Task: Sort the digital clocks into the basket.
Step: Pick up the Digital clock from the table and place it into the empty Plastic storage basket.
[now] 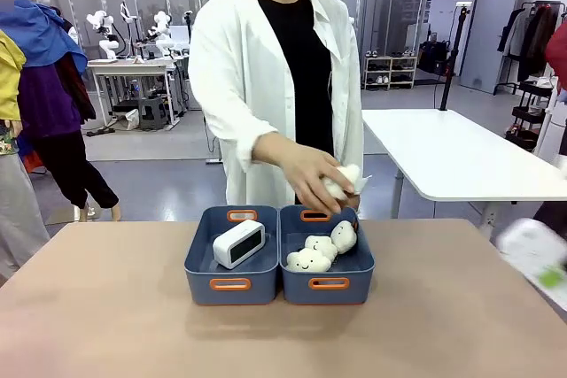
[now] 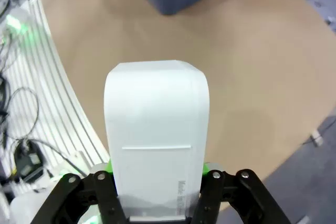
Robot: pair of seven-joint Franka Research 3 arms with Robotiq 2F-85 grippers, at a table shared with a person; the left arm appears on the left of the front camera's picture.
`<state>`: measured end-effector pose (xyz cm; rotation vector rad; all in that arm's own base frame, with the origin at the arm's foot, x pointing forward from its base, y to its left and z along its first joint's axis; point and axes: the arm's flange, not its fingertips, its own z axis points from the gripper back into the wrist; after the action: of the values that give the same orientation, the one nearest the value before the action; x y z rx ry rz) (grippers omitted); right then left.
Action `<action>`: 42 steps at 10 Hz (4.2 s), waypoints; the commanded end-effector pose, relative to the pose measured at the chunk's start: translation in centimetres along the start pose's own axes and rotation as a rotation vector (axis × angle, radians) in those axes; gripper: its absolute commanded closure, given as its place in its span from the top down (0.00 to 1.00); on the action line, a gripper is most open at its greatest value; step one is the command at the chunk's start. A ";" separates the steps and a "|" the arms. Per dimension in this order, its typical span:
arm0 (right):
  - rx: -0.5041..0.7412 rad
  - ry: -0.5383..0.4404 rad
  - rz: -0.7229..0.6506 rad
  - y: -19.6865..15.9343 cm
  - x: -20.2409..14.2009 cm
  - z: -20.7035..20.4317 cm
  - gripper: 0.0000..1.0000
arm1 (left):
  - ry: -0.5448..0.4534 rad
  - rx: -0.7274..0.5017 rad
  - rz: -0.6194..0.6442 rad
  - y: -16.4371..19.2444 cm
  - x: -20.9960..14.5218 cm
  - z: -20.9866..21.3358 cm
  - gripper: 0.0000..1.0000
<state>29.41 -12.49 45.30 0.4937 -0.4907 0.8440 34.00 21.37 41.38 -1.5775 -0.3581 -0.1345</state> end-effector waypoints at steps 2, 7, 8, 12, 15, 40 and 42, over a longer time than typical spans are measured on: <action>-0.087 -0.133 -0.024 1.7 -8.0 5.2 0.52 | 0.006 0.009 -0.003 -0.4 -0.4 0.1 1.00; 0.011 -0.083 0.070 -1.1 -2.8 2.9 0.52 | 0.006 0.009 -0.003 -0.4 -0.4 0.1 1.00; 0.046 -0.081 0.113 -1.3 -1.2 2.5 0.52 | 0.006 0.009 -0.003 -0.4 -0.4 0.1 1.00; 0.210 -0.061 0.374 1.2 8.6 0.8 0.52 | 0.006 0.009 -0.003 -0.4 -0.4 0.1 1.00; 0.215 0.014 0.441 3.5 18.6 -3.4 0.52 | 0.006 0.009 -0.003 -0.4 -0.4 0.1 1.00; 0.226 0.634 1.050 11.3 43.4 -44.5 1.00 | 0.006 0.009 -0.003 -0.4 -0.4 0.1 1.00; 0.201 0.607 1.031 11.6 42.6 -43.1 1.00 | 0.006 0.009 -0.003 -0.4 -0.4 0.1 1.00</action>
<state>55.05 45.01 38.65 0.1235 -0.0440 2.0079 33.98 21.38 41.37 -1.5773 -0.3579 -0.1342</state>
